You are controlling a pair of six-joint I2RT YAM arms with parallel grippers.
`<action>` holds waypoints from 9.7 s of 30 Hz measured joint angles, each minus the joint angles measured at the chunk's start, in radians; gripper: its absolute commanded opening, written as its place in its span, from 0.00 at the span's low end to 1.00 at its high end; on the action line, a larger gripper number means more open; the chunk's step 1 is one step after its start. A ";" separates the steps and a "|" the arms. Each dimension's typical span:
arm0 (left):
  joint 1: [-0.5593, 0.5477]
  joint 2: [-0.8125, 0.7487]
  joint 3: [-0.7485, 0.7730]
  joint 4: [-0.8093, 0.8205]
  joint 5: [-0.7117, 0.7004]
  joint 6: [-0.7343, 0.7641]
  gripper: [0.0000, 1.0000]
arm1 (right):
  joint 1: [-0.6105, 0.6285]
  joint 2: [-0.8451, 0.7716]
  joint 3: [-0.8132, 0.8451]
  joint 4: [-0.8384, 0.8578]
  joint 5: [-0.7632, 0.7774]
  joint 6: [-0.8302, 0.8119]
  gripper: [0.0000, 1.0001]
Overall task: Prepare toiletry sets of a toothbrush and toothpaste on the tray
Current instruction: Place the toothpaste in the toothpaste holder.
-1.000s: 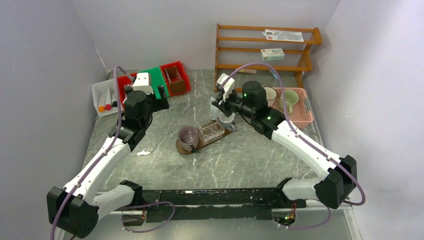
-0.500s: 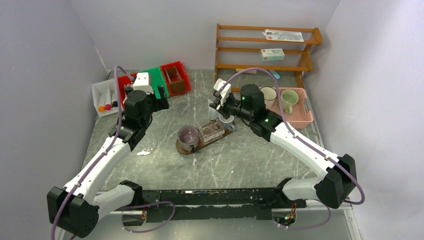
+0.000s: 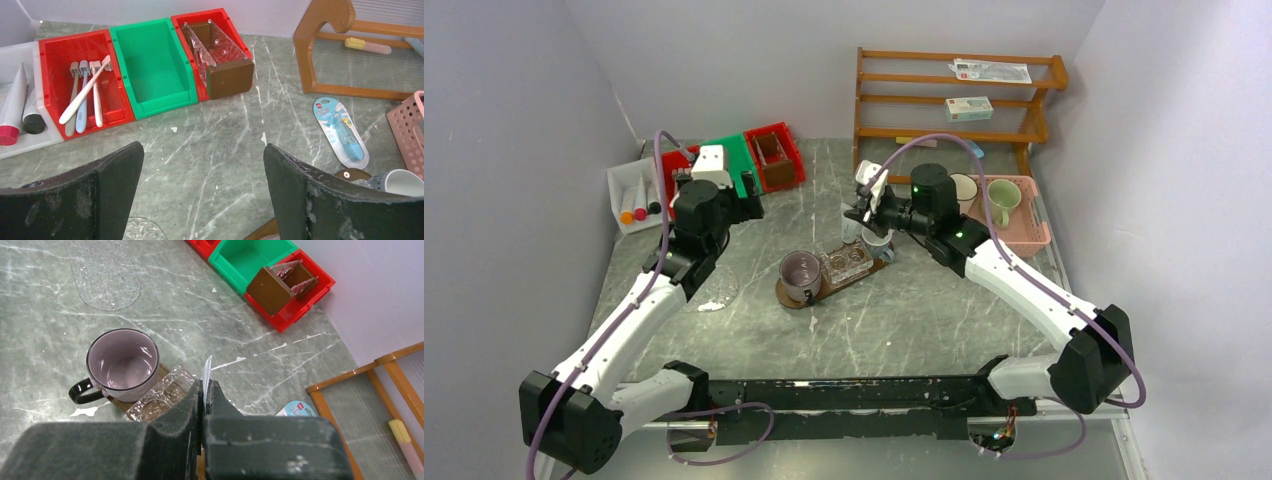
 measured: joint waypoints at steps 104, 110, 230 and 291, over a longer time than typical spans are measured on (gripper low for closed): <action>0.000 0.057 0.000 0.001 0.110 0.017 0.93 | -0.106 0.207 -0.074 0.113 -0.290 -0.224 0.06; 0.000 0.057 0.000 0.001 0.110 0.023 0.93 | -0.106 0.212 -0.072 0.113 -0.299 -0.242 0.06; 0.000 0.096 0.049 -0.070 0.063 0.012 0.92 | 0.417 0.277 0.113 -0.094 0.757 -0.209 0.00; 0.000 0.119 0.050 -0.070 0.064 0.012 0.92 | 0.174 0.025 -0.272 0.353 0.492 0.166 0.01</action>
